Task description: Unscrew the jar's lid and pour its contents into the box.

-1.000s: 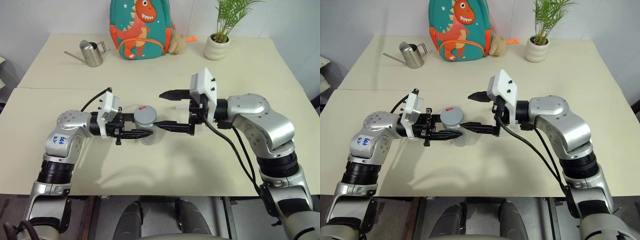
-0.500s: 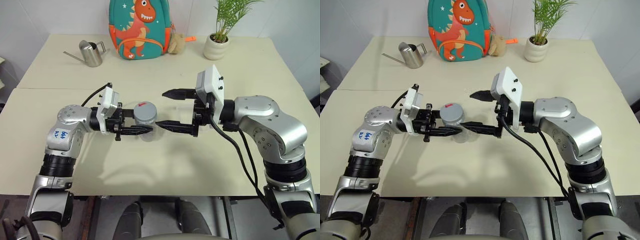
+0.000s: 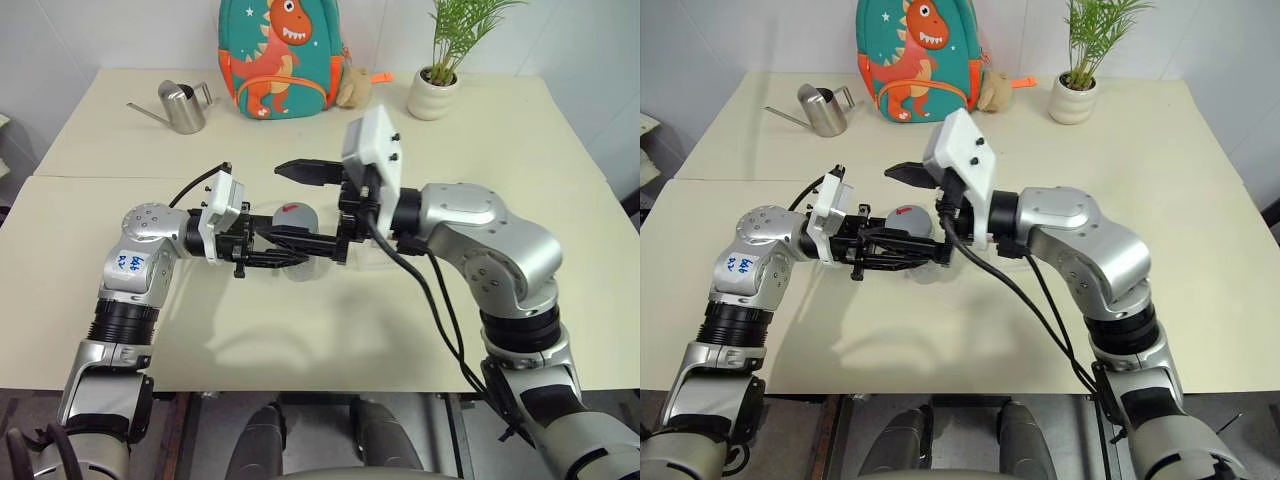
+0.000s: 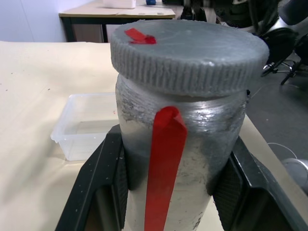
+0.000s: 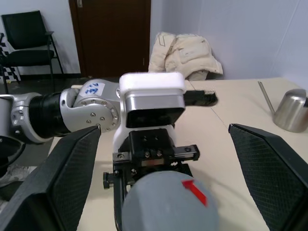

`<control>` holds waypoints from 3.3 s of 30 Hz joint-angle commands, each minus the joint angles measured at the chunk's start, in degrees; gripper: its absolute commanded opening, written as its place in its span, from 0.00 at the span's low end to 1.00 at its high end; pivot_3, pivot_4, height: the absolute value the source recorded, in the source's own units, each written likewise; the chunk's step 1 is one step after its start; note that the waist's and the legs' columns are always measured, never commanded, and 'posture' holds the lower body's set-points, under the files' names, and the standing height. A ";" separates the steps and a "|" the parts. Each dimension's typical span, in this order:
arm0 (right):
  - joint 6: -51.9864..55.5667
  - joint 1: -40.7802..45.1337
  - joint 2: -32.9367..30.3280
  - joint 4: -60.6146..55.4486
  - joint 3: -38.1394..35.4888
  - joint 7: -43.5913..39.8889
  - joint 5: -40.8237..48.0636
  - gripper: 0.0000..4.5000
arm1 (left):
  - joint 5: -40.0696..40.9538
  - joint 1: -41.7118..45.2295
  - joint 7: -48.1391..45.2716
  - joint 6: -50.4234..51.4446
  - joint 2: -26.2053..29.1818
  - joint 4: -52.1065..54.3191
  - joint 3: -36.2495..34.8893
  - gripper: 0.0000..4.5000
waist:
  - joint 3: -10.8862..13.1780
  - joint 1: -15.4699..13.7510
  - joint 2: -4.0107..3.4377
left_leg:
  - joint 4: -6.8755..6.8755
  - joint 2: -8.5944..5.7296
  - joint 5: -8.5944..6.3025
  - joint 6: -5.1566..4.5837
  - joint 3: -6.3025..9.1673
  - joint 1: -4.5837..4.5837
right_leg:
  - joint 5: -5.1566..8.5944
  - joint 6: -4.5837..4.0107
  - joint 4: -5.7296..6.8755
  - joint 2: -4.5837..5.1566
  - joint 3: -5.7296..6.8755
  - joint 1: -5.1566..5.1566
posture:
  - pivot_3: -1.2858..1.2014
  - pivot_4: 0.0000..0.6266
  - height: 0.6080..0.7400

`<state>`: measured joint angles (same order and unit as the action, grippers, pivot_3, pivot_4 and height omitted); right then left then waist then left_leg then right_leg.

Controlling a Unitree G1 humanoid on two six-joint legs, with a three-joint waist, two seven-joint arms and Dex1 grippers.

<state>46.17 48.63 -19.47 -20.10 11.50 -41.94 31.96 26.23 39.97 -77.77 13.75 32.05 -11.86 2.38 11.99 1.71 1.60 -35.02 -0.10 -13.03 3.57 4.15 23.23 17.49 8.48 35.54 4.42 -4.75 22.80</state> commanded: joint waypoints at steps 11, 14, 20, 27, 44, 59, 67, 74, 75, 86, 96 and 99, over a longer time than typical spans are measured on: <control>-3.14 0.58 0.98 2.75 1.13 1.13 -3.47 1.00 | 0.03 1.26 -0.25 -0.96 -0.42 1.08 -0.02 0.42 | 0.00 0.03 0.00 | 0.00 0.00 0.00 0.00 0.00 0.00 | 0.00 0.00 0.02 0.00 0.00 0.01 | 0.52 0.24 1.00; -3.68 0.62 1.50 3.64 1.10 1.24 -3.92 1.00 | 0.14 1.03 -0.14 -0.92 -0.43 1.44 -0.05 0.42 | 0.00 0.05 0.00 | 0.01 0.00 0.00 0.00 0.00 0.01 | 0.00 0.00 0.01 0.00 0.00 0.03 | 0.52 0.24 1.00; -3.44 -0.58 0.58 3.08 1.08 1.06 -4.64 1.00 | 0.34 0.37 0.15 -0.84 -0.33 2.41 -0.17 0.42 | 0.00 0.02 0.00 | 0.01 0.00 0.00 0.00 0.00 0.01 | 0.00 0.00 0.02 0.00 0.00 0.03 | 0.52 0.24 1.00; -1.95 -1.73 -2.33 0.47 -0.32 0.66 -3.63 1.00 | 0.49 -0.18 0.41 -0.82 -0.02 2.82 -0.44 0.42 | 0.00 0.04 0.00 | 0.01 0.00 0.00 0.00 0.00 0.01 | 0.00 0.00 0.02 0.00 0.00 0.03 | 0.52 0.24 1.00; 0.56 -2.99 -7.89 -3.08 -2.73 0.33 -0.96 1.00 | 0.20 -0.19 0.48 -1.29 0.12 2.08 -0.66 0.42 | 0.00 0.01 0.00 | 0.01 0.00 0.00 0.00 0.00 0.02 | 0.00 0.00 -0.01 0.00 0.00 0.03 | 0.52 0.24 1.00; 1.75 -4.42 -10.56 -5.36 -3.86 0.11 1.16 1.00 | -0.07 0.39 0.48 -1.38 -0.02 1.36 -0.47 0.42 | 0.00 -0.05 0.00 | 0.00 0.00 0.00 -0.01 0.00 0.02 | 0.01 0.00 -0.01 0.00 0.00 0.02 | 0.52 0.24 1.00; 2.59 -5.34 -11.87 -6.92 -4.31 -0.43 2.22 1.00 | -0.31 0.65 0.42 -1.58 0.00 1.00 -0.44 0.42 | 0.00 -0.06 0.00 | 0.00 0.00 0.00 -0.01 0.00 0.03 | 0.01 0.00 -0.01 0.00 0.00 0.02 | 0.52 0.24 1.00; 3.45 -6.12 -12.93 -8.17 -4.60 -1.56 3.50 1.00 | -0.48 0.99 0.49 -1.77 -0.17 0.62 -0.42 0.42 | 0.00 -0.06 0.00 | 0.01 0.00 0.00 -0.01 0.00 0.03 | 0.01 0.00 -0.02 0.00 0.00 0.02 | 0.52 0.24 1.00; 3.71 -6.33 -13.25 -8.56 -4.71 -1.89 3.92 1.00 | -0.49 1.01 0.51 -1.78 -0.19 0.59 -0.45 0.42 | 0.00 -0.07 0.00 | 0.00 0.00 0.00 -0.01 0.00 0.03 | 0.01 0.00 -0.02 0.00 0.00 0.02 | 0.52 0.24 1.00; 3.27 -4.12 -12.12 -7.10 -5.14 -0.75 4.76 1.00 | -0.58 1.51 0.42 -2.43 -0.84 -0.07 -0.42 0.42 | 0.00 -0.04 0.01 | -0.01 0.00 0.00 -0.01 0.00 0.03 | 0.01 0.00 -0.01 0.00 -0.01 0.02 | 0.52 0.24 1.00; 2.35 -1.21 -7.93 -4.54 -3.19 -0.57 3.71 1.00 | -0.82 2.30 0.02 -3.28 -1.19 -1.24 -0.28 0.42 | 0.00 -0.01 0.01 | 0.00 0.00 0.00 -0.01 0.00 0.04 | 0.01 0.00 -0.01 0.00 0.00 0.03 | 0.52 0.24 1.00; 2.20 -0.34 -6.26 -4.09 -2.42 -0.42 3.31 1.00 | -0.87 2.37 -0.06 -3.41 -1.23 -1.40 -0.27 0.42 | 0.00 -0.03 0.00 | 0.00 0.00 0.00 -0.01 0.00 0.03 | 0.01 0.00 -0.01 0.00 0.00 0.03 | 0.52 0.24 1.00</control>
<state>49.49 46.73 -26.50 -23.80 8.88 -42.58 35.21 25.38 40.76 -77.44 11.29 30.76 -14.00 2.72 11.99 1.68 1.60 -35.02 -0.09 -13.03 3.56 4.15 23.27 17.50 8.48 35.54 4.42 -4.75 22.82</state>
